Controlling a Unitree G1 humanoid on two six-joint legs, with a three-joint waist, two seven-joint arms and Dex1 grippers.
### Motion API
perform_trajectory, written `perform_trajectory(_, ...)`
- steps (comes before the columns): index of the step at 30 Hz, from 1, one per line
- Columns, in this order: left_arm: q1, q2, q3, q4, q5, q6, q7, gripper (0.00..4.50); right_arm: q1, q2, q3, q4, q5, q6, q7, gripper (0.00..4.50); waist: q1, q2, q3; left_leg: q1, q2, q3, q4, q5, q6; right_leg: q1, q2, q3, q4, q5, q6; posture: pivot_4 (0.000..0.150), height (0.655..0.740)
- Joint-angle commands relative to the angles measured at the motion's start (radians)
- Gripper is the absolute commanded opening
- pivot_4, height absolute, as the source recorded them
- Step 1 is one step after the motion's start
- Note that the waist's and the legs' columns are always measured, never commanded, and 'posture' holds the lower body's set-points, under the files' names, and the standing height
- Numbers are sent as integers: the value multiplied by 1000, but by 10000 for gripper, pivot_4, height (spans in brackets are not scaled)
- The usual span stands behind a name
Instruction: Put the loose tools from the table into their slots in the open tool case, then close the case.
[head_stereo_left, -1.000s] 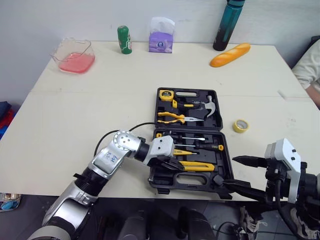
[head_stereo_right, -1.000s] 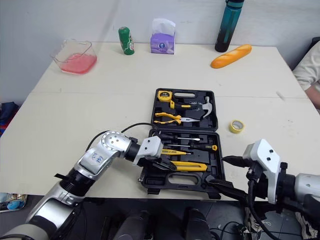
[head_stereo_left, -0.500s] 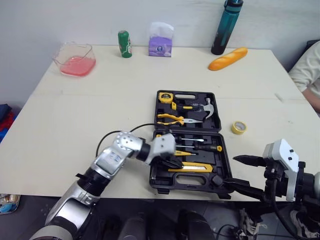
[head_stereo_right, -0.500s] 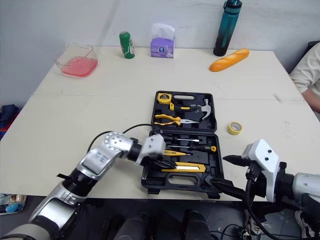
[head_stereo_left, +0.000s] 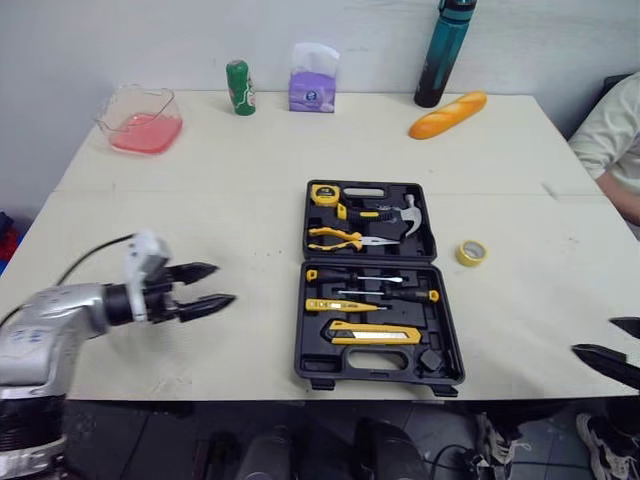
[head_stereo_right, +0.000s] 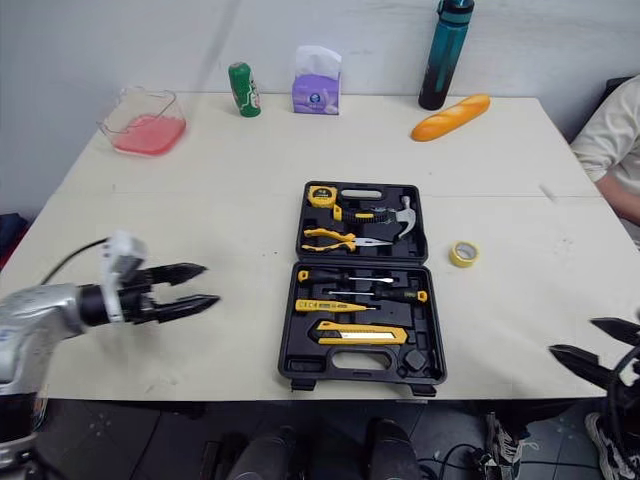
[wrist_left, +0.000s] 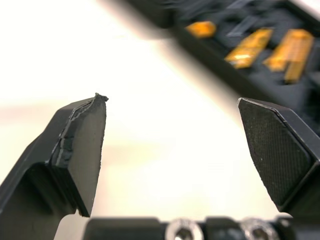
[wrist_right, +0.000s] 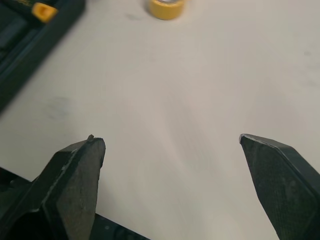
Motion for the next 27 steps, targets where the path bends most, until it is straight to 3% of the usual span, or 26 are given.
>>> perform_trajectory(1, 54, 7, 79, 11, 1, -56, 20, 44680, -42, -26, -9, 84, -32, -50, 13, 45000, -2, 1, 1, 0, 1, 1, 0, 0, -1, -1, 0, 1, 0, 0, 0, 1500, 7314)
perform_trajectory(6, 90, 0, 108, -41, -45, -54, 45, 44680, -155, -71, 66, 174, -53, -83, 36, 45000, -3, 4, 2, 0, 2, 4, 0, -3, -7, -4, 1, 3, 3, -1, -1, 1500, 7314)
perform_trajectory(9, 35, 10, 69, -133, -93, -7, 63, 44680, -268, -124, 183, 199, -60, -107, 78, 45000, -1, 6, 3, 0, 3, 4, 0, -3, -8, -4, 1, 3, 4, -1, -2, 1500, 7314)
perform_trajectory(16, -272, -13, -149, -235, -164, 58, 62, 44680, -712, -209, 625, 226, -130, -105, 191, 45000, -4, 9, 6, 0, 2, 5, 1, 0, -5, -5, 3, 3, 5, -1, -1, 1500, 7314)
perform_trajectory(23, -583, -128, -382, -176, -153, 36, -10, 44680, -1241, -90, 1077, 581, -428, -192, 354, 45000, -14, 10, 8, -3, 1, 8, 1, 5, -4, -6, 12, -4, 8, 0, 0, 1500, 7314)
perform_trajectory(27, -625, -183, -449, -120, -103, -21, -17, 44680, -1403, 3, 1183, 775, -540, -273, 377, 45000, -25, 11, 10, -5, 0, 8, 0, 6, -3, -7, 12, -4, 5, 2, 3, 1500, 7314)
